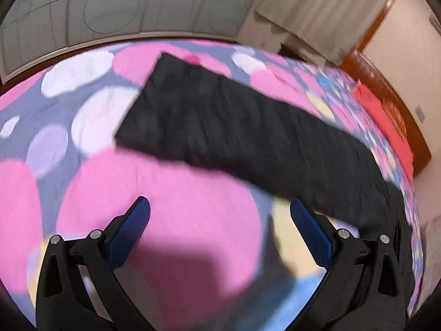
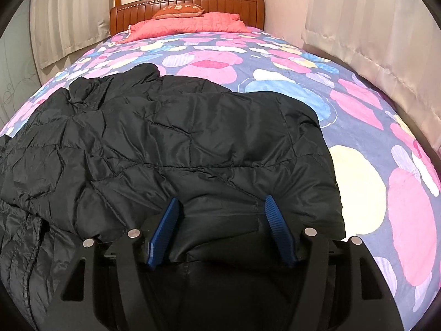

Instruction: Fold large clothes

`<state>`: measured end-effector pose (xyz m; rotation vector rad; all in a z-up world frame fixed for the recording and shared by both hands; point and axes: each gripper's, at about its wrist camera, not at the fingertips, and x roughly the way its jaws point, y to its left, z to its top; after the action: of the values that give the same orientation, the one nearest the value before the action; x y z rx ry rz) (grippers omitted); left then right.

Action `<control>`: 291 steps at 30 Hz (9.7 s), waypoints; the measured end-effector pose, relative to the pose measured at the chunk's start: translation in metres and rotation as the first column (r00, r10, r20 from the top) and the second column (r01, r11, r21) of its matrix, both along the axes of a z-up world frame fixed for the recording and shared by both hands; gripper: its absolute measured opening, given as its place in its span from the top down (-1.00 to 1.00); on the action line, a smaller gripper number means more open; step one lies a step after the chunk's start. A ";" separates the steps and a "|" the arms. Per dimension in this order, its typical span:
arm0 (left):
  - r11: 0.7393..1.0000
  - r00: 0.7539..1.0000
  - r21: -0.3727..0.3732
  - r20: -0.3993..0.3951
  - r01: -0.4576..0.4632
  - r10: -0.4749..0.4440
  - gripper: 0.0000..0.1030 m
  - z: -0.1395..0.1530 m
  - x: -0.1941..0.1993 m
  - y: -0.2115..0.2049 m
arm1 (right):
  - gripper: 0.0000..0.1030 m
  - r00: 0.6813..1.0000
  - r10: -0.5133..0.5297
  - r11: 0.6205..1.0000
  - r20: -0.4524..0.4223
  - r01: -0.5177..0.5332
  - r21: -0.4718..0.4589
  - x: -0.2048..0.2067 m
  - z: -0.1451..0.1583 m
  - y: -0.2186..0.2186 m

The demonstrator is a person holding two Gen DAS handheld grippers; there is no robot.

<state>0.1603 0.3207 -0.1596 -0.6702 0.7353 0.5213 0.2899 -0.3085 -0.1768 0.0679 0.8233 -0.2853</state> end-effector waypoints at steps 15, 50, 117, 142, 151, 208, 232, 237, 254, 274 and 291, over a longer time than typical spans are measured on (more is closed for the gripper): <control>0.960 0.946 -0.156 0.194 -0.233 0.261 0.32 -0.007 -0.014 0.058 | -0.32 1.000 0.003 1.000 0.005 -0.003 -0.004 0.000 0.001 0.002; 0.671 0.731 0.415 0.018 0.615 -0.682 0.81 0.070 0.122 -0.357 | -0.35 1.000 0.005 1.000 0.026 -0.006 0.014 0.002 0.003 -0.001; 0.683 0.743 0.331 -0.097 0.651 -0.662 -0.47 0.048 0.125 -0.271 | 0.54 0.998 0.062 0.983 -0.022 -0.057 0.175 0.031 0.030 0.006; 0.697 0.770 0.332 -0.210 0.636 -0.603 -0.56 0.025 0.210 -0.296 | -0.02 0.991 0.131 0.985 0.018 -0.132 0.107 0.075 0.039 0.074; 0.572 0.644 0.303 -0.261 0.762 -0.719 -0.57 -0.002 0.198 -0.347 | -0.04 0.975 0.219 0.974 -0.043 -0.216 0.069 0.066 0.008 0.110; 0.781 0.806 -0.213 0.067 0.587 -0.588 0.70 -0.003 -0.095 -0.149 | 0.72 0.996 -0.088 0.884 -0.008 0.082 0.460 -0.297 0.008 -0.038; 0.749 0.762 -0.179 0.288 0.637 -0.580 0.78 0.102 -0.132 -0.137 | 0.76 0.976 -0.049 0.722 0.214 -0.113 0.683 -0.328 0.083 -0.043; 0.753 0.736 -0.101 0.327 0.651 -0.593 0.79 0.128 -0.094 -0.147 | 0.76 0.963 -0.036 0.727 0.269 -0.159 0.668 -0.293 0.106 -0.048; 0.795 0.772 -0.032 0.269 0.605 -0.576 0.79 0.148 0.141 -0.184 | 0.76 0.949 -0.117 0.724 0.294 -0.121 0.679 -0.076 0.133 -0.109; 0.828 0.828 -0.001 -0.001 0.561 -0.561 0.77 0.022 0.306 -0.225 | 0.76 0.986 -0.161 0.768 0.036 0.102 0.632 0.085 0.008 -0.133; 0.870 0.861 -0.033 0.169 0.492 -0.480 -0.53 0.094 0.270 -0.181 | -0.26 0.971 -0.170 0.787 0.167 0.032 0.616 0.042 0.072 -0.140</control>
<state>0.4303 0.1397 -0.0658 -0.5586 0.7454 -0.0265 0.3318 -0.4488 -0.1045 0.7491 0.6681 -0.0973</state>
